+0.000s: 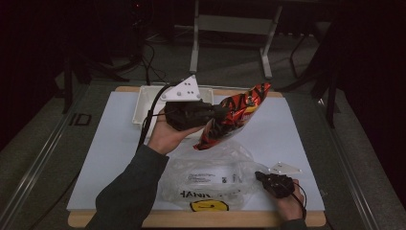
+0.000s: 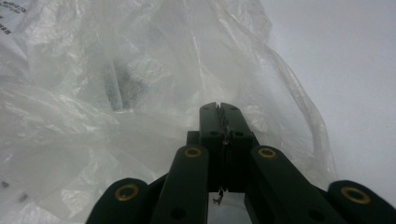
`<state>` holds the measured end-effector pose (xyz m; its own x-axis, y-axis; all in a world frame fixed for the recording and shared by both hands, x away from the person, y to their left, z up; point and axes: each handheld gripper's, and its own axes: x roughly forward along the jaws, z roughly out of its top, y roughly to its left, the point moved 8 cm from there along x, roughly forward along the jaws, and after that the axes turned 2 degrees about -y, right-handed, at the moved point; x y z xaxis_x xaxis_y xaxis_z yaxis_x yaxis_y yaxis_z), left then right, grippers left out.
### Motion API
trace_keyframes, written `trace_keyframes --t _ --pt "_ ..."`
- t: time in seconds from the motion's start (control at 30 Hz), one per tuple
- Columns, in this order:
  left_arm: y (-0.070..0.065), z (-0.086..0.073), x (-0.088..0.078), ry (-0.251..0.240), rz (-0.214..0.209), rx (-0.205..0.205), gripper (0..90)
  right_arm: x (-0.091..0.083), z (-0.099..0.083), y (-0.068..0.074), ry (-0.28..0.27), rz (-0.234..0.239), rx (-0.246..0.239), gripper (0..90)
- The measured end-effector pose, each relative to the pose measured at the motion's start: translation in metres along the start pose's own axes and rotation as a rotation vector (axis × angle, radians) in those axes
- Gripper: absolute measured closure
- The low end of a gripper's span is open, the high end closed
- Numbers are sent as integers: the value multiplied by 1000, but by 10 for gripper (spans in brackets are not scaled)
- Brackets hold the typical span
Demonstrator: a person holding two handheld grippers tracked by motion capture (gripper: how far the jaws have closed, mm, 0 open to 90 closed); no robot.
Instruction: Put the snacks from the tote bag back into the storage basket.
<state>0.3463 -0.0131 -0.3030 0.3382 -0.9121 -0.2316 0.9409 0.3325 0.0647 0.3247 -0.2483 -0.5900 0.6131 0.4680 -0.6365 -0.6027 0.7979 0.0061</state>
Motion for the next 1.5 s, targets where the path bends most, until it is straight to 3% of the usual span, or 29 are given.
trace_keyframes --t 0.37,1.0,1.5 --pt "21 -2 -4 53 43 37 897 0 0 0 0 -1 0 883" --pt "47 -11 -3 67 98 6 897 0 0 0 -4 -7 -4 883" --pt "78 -23 -14 71 160 -20 897 0 0 1 -8 -8 -2 883"
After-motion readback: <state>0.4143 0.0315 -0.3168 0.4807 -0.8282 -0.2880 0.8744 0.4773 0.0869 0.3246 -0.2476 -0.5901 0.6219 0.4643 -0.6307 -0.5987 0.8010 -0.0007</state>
